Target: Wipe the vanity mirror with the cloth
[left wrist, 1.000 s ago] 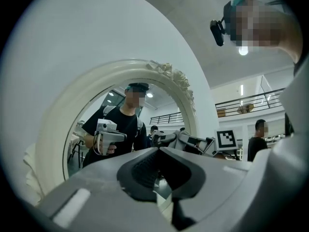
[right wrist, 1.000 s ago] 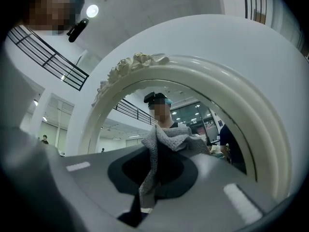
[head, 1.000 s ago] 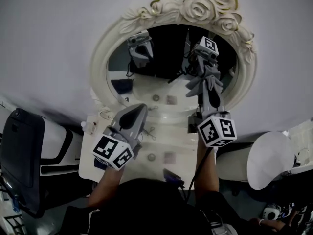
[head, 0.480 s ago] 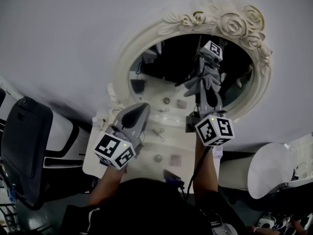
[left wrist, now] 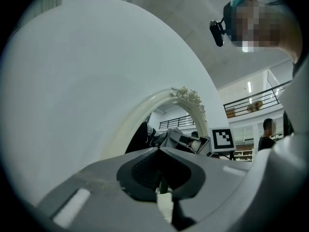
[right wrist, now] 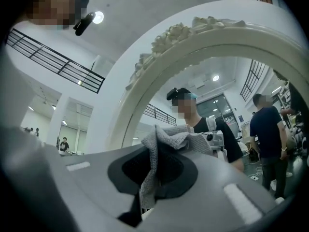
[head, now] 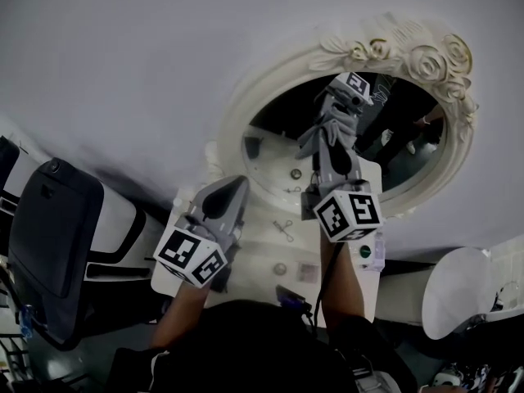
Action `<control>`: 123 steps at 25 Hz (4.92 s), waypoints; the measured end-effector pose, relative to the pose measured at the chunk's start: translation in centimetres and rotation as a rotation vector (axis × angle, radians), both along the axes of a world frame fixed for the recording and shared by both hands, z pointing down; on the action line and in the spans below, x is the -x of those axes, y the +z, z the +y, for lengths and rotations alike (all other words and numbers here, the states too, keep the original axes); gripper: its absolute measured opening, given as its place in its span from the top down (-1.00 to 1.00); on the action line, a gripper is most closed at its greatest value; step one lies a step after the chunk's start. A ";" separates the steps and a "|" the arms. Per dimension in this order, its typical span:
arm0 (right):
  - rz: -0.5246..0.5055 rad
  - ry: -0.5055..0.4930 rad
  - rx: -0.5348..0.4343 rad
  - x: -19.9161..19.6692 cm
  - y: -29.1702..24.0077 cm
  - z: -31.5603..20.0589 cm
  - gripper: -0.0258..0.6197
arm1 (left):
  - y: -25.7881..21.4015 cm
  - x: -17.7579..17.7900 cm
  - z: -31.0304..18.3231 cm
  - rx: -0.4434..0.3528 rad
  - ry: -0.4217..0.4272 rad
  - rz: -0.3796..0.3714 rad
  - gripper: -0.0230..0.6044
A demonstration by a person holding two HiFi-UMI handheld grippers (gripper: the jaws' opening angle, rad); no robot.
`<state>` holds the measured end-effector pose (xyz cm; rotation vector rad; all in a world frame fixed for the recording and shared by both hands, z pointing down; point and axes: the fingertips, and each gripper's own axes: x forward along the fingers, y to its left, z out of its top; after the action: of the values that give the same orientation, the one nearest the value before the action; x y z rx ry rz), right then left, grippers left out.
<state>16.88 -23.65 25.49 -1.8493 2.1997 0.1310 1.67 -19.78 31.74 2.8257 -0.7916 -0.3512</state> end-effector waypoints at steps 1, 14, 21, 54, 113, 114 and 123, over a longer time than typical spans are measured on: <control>0.008 -0.012 0.002 1.0 0.1 -0.5 0.87 | 0.1 0.5 -0.1 0.003 -0.008 0.001 0.94; 0.037 -0.152 0.027 9.8 0.9 -5.1 0.87 | 0.9 5.7 -1.8 0.024 -0.089 0.012 0.94; 0.047 -0.168 0.036 10.6 1.1 -5.5 0.87 | 0.8 6.1 -1.6 0.024 -0.099 0.024 0.94; -0.076 0.361 0.081 -12.6 5.8 15.8 0.86 | 0.3 -13.6 9.0 0.030 0.371 0.013 0.94; -0.032 0.088 0.141 -7.7 10.5 3.8 0.86 | 2.5 -8.2 2.2 0.071 0.093 0.000 0.94; -0.031 0.069 0.142 -6.7 10.5 3.3 0.86 | 2.5 -7.5 2.0 0.073 0.078 0.003 0.94; -0.006 -0.071 0.148 1.7 11.0 -1.2 0.86 | 3.0 -1.3 -0.1 0.079 -0.009 -0.002 0.94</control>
<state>15.13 -24.82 36.53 -1.8394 2.3248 -0.0521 3.01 -19.83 34.76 2.7508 -0.8000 -0.3122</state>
